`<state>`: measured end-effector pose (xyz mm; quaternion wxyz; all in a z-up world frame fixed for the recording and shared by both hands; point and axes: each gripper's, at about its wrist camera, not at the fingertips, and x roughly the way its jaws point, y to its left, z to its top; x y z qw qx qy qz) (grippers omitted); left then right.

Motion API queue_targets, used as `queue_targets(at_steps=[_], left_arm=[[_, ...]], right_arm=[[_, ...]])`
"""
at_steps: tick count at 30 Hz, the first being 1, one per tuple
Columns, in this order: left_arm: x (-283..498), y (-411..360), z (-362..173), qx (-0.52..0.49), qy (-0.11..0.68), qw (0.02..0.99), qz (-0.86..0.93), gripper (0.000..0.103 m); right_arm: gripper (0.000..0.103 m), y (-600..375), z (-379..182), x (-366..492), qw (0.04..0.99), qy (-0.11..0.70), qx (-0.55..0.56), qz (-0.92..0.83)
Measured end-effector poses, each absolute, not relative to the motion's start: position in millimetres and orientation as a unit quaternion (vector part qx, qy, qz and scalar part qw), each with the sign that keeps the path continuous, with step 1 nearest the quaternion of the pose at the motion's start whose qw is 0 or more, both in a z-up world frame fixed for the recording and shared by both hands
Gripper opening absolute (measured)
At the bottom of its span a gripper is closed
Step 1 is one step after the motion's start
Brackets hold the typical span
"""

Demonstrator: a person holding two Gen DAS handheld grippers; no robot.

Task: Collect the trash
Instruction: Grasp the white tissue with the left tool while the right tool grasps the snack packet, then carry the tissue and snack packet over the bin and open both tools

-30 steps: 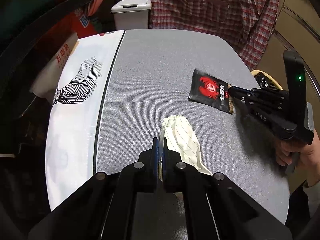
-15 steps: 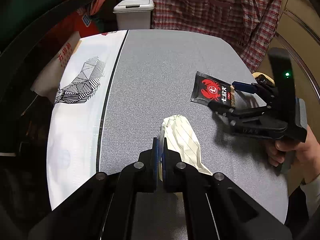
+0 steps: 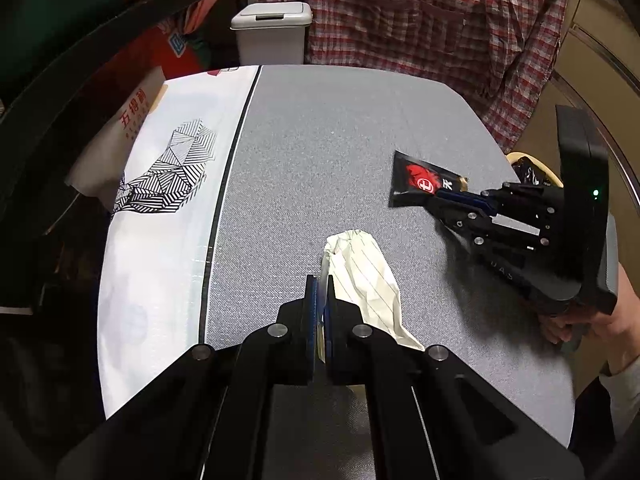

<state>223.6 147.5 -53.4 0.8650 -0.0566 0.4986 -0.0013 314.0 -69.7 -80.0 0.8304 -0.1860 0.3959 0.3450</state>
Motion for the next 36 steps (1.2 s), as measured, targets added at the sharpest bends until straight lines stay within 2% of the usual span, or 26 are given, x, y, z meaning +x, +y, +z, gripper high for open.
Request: queue_targets(at_steps=[8,22,36], left_arm=[[222,154,-44,-0.064,0.486,0.872,0.004,0.003],[206,139,-10,-0.062,0.445,0.893,0.000,0.003],[180,101,27,-0.057,0.393,0.918,-0.009,0.003]], right_arm=[[0.002,-85,-57,313,0.847,0.388,-0.150,0.331],[0.003,-157,60,236,0.893,0.317,-0.116,0.299],[0.003,-271,79,189,0.933,0.295,-0.057,0.198]])
